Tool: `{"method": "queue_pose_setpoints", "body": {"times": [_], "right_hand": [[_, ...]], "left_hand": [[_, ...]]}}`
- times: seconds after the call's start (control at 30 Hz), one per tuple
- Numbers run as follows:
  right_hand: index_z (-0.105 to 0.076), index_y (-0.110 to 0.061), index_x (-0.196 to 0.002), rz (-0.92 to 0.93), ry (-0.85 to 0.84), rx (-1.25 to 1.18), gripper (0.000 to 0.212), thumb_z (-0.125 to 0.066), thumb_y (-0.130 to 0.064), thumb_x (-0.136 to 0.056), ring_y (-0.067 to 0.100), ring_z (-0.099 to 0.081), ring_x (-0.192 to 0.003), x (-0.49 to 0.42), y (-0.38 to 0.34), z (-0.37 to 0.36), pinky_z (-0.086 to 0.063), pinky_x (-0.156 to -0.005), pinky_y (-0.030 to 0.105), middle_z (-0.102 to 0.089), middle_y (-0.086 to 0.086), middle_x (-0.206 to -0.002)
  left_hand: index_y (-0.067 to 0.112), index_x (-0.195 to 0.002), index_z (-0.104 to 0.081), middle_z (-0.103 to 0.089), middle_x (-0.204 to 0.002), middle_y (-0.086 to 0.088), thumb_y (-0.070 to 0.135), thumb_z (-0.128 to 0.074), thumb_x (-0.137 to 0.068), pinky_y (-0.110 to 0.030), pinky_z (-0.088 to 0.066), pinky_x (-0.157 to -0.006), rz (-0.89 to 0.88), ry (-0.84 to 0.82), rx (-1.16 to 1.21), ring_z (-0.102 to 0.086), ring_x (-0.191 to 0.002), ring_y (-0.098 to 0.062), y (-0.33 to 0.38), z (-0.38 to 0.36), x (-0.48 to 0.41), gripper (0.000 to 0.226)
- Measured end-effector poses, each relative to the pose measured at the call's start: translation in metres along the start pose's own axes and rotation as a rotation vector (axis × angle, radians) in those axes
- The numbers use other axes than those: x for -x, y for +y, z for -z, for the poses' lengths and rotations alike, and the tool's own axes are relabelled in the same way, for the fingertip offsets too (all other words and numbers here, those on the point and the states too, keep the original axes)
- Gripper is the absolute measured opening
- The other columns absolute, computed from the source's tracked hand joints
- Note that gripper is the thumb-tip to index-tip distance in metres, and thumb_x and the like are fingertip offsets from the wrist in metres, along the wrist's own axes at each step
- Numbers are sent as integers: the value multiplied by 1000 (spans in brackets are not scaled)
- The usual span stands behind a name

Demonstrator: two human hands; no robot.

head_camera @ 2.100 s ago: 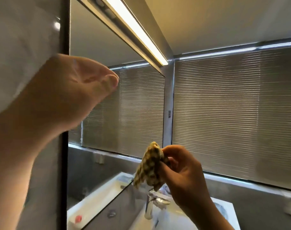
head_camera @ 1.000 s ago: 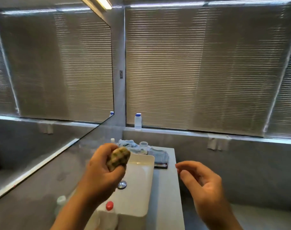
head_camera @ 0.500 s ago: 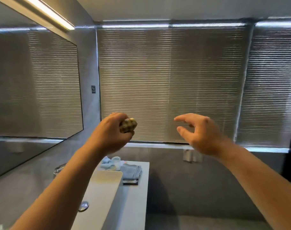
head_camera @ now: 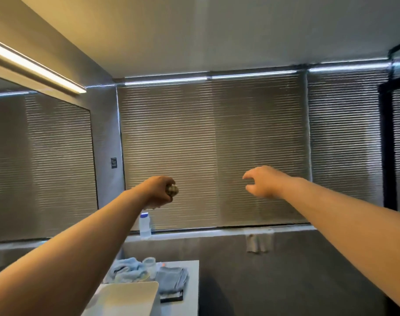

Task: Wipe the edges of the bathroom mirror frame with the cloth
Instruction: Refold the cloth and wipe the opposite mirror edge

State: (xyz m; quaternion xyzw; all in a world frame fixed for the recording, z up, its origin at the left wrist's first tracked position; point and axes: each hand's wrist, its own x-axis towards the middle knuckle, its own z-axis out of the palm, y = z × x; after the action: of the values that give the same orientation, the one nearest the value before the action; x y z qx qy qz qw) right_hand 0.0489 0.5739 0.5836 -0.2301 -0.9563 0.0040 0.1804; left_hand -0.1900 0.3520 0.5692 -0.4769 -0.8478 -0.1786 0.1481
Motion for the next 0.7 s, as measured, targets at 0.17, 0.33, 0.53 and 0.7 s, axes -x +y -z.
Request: {"method": "queue_pose_setpoints", "body": {"times": [0.17,0.33,0.53,0.7], "right_hand": [[-46,-26,-144,-61,6,-47,47,-53,-32,-98,24,-46,-134,4,13,-8,-41,-108,38,-46,2,-149],[-48,-25,-143,-74,22,-66,46,-53,-31,-98,22,-46,-134,8,19,-11,-40,-107,35,-47,1,-148],[-47,-25,-143,-79,33,-45,45,-51,-32,-99,21,-44,-135,16,31,-8,-39,-106,34,-47,0,-148],[-46,-23,-145,-63,35,-38,46,-51,-30,-100,21,-42,-137,22,46,-5,-36,-108,33,-45,1,-150]], "left_hand": [[28,-124,-58,-63,-109,0,21,-72,-81,-33,-54,-82,-33,-13,-3,-59,-96,-18,-5,-3,-8,45],[28,-117,-60,-64,-101,2,23,-72,-80,-35,-57,-79,-43,-3,-2,-61,-89,-16,-3,-6,-10,39],[27,-104,-62,-63,-93,2,22,-70,-79,-34,-57,-71,-62,14,-21,-61,-81,-16,18,-11,-15,27],[25,-103,-63,-63,-90,2,21,-69,-79,-35,-59,-68,-55,23,-23,-62,-77,-16,32,-17,-17,24]]}}
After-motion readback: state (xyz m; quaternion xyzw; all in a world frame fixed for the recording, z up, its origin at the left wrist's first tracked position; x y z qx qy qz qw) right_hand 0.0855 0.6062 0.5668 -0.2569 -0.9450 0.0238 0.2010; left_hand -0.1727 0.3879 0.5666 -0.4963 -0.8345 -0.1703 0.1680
